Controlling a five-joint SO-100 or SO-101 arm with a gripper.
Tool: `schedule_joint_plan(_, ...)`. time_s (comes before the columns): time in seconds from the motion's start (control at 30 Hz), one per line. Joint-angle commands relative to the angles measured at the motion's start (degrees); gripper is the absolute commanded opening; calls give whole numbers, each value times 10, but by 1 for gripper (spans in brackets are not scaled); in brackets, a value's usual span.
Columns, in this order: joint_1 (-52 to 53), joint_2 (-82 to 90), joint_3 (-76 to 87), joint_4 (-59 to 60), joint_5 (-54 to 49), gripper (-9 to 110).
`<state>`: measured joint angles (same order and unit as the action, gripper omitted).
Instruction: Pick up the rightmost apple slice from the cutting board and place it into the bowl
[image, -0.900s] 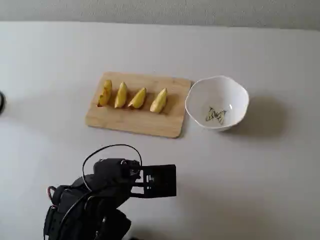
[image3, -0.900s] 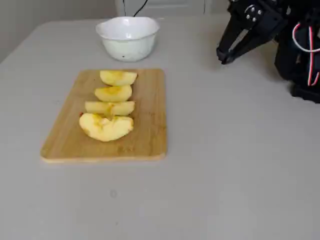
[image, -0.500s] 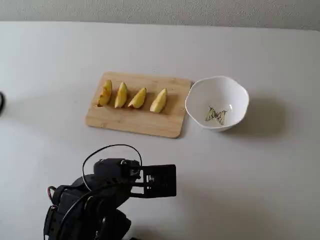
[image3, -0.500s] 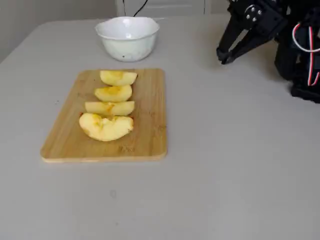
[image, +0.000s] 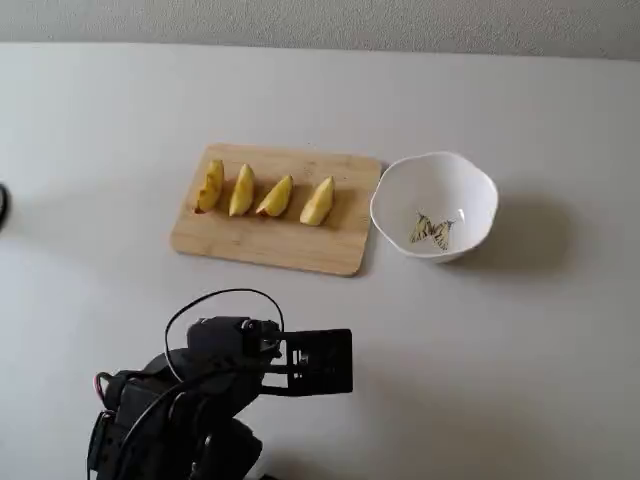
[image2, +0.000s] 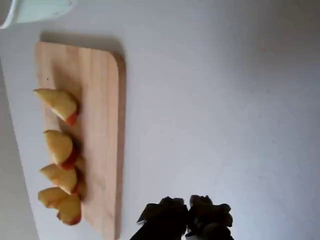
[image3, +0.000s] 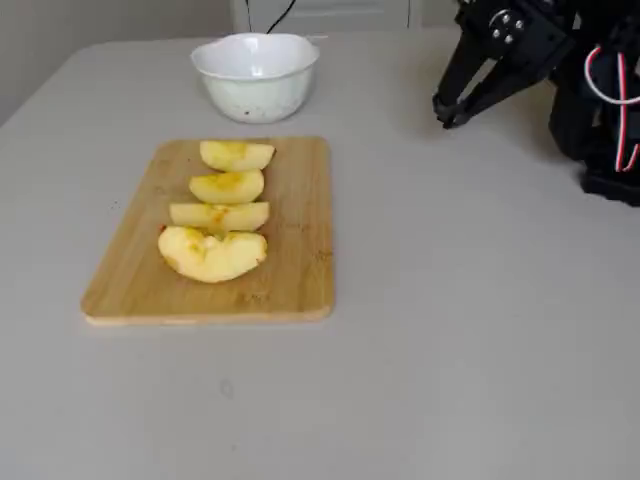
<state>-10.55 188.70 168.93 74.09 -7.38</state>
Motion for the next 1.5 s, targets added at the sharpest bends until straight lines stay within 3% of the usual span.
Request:
schedule_joint_plan(0.0,-4,-1,11,4,0,0)
schedule_joint_plan(1.27,-25,-1,12,1,-16,0)
schedule_joint_plan(1.47,31,-2,7,-59,-136,0)
